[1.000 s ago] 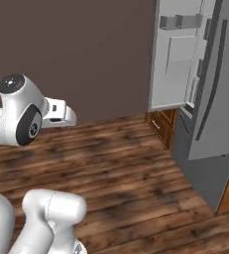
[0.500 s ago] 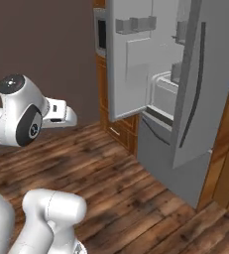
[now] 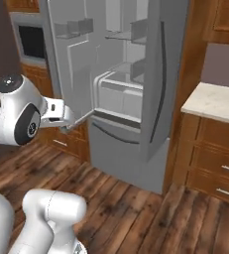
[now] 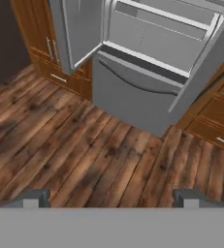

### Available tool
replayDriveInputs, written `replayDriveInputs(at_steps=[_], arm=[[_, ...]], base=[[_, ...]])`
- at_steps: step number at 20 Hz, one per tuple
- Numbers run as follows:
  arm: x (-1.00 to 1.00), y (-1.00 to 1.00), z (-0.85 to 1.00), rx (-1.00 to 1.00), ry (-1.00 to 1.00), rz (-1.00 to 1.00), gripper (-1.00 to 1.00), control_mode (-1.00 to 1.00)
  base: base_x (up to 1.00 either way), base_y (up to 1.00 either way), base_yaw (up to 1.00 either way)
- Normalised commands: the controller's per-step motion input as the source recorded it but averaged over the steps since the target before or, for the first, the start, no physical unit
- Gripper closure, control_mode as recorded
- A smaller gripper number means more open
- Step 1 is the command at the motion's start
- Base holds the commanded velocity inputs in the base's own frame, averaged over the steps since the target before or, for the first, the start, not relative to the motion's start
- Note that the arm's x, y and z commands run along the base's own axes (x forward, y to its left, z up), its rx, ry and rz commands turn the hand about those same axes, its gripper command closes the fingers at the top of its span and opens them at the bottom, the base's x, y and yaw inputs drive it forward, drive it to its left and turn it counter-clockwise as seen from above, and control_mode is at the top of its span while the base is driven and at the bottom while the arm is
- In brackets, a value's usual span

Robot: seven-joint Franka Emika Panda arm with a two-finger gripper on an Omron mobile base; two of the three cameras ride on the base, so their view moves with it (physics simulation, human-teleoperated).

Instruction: Retrieve the sausage and cheese from the fridge and place them on the cutting board on the counter.

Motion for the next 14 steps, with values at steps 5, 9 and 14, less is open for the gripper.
replayDriveInputs(at_steps=[5,9,14], arm=[[0.00,0.00,0.00,0.00,0.00,0.00,-1.00,1.00],[0.00,0.00,0.00,0.00,0.00,0.00,-1.00,1.00],[0.00,0.00,0.00,0.00,0.00,0.00,-1.00,1.00]], base=[[0.00,0.56,-0.64],[0.10,0.33,-0.48],[0.18,0.80,-0.32]])
